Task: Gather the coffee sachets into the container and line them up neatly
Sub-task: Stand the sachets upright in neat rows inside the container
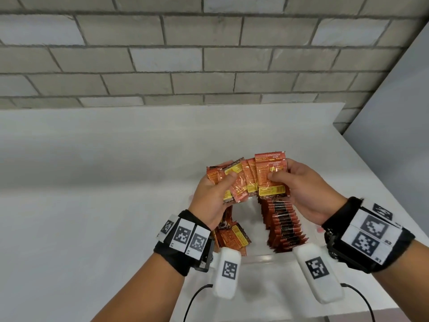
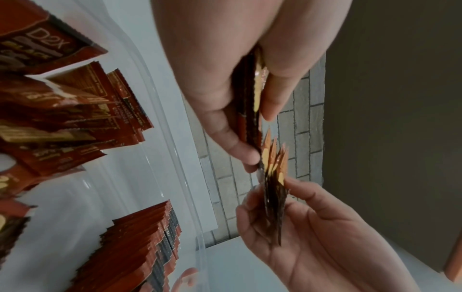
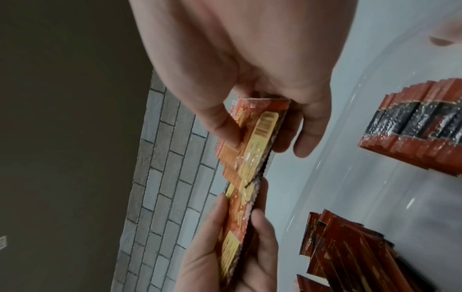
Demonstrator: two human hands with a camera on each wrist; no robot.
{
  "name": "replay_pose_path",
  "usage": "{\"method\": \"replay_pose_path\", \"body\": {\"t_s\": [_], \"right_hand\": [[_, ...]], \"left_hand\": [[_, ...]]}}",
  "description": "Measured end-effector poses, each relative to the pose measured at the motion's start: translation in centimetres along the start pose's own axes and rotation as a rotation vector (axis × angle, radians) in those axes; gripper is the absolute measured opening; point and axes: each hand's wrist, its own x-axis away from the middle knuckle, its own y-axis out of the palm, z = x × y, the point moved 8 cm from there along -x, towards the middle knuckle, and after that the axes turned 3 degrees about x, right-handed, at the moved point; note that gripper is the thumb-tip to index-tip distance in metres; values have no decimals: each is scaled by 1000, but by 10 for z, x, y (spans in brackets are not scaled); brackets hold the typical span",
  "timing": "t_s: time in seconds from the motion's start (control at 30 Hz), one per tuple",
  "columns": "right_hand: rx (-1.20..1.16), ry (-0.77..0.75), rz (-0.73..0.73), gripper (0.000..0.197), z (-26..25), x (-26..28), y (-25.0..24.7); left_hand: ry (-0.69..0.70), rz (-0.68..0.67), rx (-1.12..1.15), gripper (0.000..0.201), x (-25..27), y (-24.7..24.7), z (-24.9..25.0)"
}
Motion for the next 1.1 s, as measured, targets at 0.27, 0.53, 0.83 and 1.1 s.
{"method": "replay_pose_path", "body": {"t_s": [0.27, 0.53, 0.83, 1.1], "right_hand": [[32, -49, -68, 26, -4, 2, 7], [267, -190, -214, 29, -24, 11, 31], [867, -443, -106, 105, -53, 31, 29], [1156, -633, -201, 114, -50, 33, 54]], "left_hand": [[-33, -112, -89, 28, 3, 19, 0], [-42, -179, 131, 30, -6, 48, 4], [-162, -196, 163, 34, -1, 45, -2], [-193, -218, 131, 6, 1, 50, -2]]}}
